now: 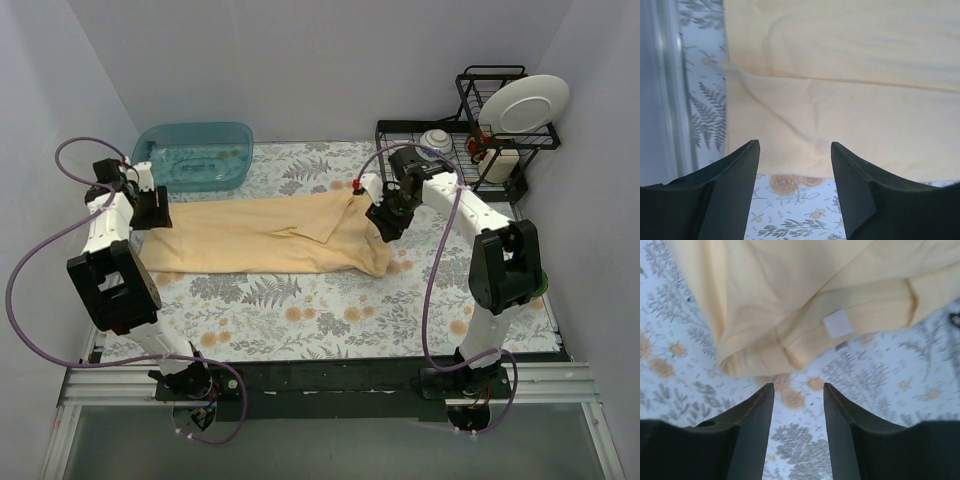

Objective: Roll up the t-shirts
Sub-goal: Fold the T-shirt at the center of the board.

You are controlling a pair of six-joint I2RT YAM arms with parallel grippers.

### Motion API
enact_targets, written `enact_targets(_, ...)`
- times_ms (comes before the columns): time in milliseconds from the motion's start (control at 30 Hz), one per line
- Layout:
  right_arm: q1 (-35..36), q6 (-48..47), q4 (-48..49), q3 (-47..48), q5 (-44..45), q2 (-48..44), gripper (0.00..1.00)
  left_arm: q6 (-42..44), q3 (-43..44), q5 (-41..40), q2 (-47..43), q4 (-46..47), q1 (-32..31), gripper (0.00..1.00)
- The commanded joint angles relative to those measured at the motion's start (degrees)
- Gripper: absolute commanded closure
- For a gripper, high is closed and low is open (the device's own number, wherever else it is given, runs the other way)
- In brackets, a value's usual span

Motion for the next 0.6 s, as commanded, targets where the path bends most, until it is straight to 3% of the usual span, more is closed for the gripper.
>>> enact_targets(0,-3.3,3.9,-5.5,-2.5,-10.5,-2.4,0.47,3.7,-5.7,3.6,0.9,-0.3,-0.7,0.42)
enact_targets(133,-5.4,5.8,-7.0,6.5,-12.6,2.0,0.47,3.3,-4.4,4.3,3.7,-2.3,-2.1,0.43)
enact_targets(300,-6.2,2.1,-14.0,11.7,-19.6,6.9,0.42,5.2,2.5,16.1,3.7,-11.1,-8.3,0.42)
enact_targets(400,-6.2,2.5,-13.7,10.0,-21.4,7.8,0.39,6.0,2.9,17.2,1.8,-11.1,-18.3,0.39)
enact_targets(433,-6.2,3.0,-13.4,9.5,-22.0,7.7,0.39,6.0,4.0,16.9,1.9,-10.9,-25.2,0.38)
enact_targets(567,-6.4,5.0,-11.8,7.3,-22.3,4.9,0.39,2.3,6.2,9.9,6.3,-0.7,-38.7,0.28)
